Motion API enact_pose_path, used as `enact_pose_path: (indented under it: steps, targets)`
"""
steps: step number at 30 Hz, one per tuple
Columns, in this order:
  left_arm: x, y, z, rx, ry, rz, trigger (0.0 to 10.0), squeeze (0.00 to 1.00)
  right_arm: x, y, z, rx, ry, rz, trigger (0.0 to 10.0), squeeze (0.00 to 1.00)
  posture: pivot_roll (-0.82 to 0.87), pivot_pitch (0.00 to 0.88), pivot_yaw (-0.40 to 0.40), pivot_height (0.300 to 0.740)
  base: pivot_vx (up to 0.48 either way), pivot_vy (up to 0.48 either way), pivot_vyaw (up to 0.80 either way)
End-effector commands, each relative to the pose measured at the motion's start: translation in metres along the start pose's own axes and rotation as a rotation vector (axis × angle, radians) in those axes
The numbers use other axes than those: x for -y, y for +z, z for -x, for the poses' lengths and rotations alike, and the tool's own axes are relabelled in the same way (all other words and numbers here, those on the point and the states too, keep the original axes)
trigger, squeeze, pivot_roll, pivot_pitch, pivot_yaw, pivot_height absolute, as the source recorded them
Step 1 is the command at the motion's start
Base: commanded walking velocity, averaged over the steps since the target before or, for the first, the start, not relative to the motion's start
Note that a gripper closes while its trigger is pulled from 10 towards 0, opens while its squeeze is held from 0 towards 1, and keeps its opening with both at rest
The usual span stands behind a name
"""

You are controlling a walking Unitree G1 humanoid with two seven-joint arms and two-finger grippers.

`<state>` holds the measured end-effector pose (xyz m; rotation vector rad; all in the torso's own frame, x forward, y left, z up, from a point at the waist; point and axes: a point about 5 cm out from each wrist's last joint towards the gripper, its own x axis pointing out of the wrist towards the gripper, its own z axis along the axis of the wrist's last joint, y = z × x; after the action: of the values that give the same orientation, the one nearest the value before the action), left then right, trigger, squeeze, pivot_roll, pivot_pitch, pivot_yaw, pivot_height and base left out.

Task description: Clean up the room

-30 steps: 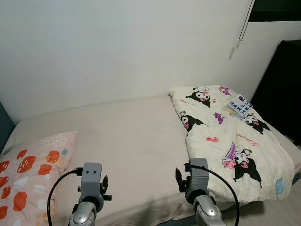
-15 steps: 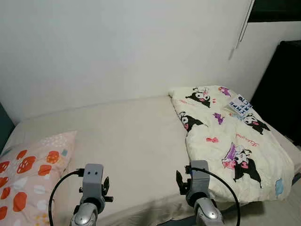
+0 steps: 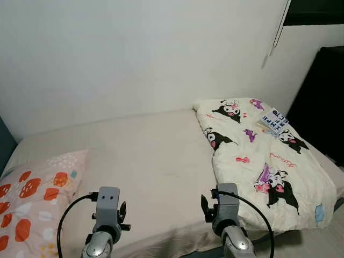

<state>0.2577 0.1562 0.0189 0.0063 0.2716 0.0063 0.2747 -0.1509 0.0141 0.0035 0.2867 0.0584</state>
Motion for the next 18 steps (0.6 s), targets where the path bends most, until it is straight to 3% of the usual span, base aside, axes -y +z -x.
enact_pose_path:
  steps: [1, 18]
  targets:
    - [-0.0032, -0.0017, 0.0022, -0.005, 0.006, -0.013, 10.0, 0.0, -0.0024, 0.0017, -0.0008, -0.001, 0.005, 0.001, 10.0, 0.0, -0.01, 0.0, -0.02, 0.74, 0.0, 0.0, 0.0]
    - [-0.0037, -0.0024, 0.003, -0.006, 0.007, -0.019, 10.0, 0.0, -0.0036, -0.0005, 0.0, -0.009, 0.001, -0.005, 10.0, 0.0, -0.01, 0.0, -0.019, 0.74, 0.0, 0.0, 0.0]
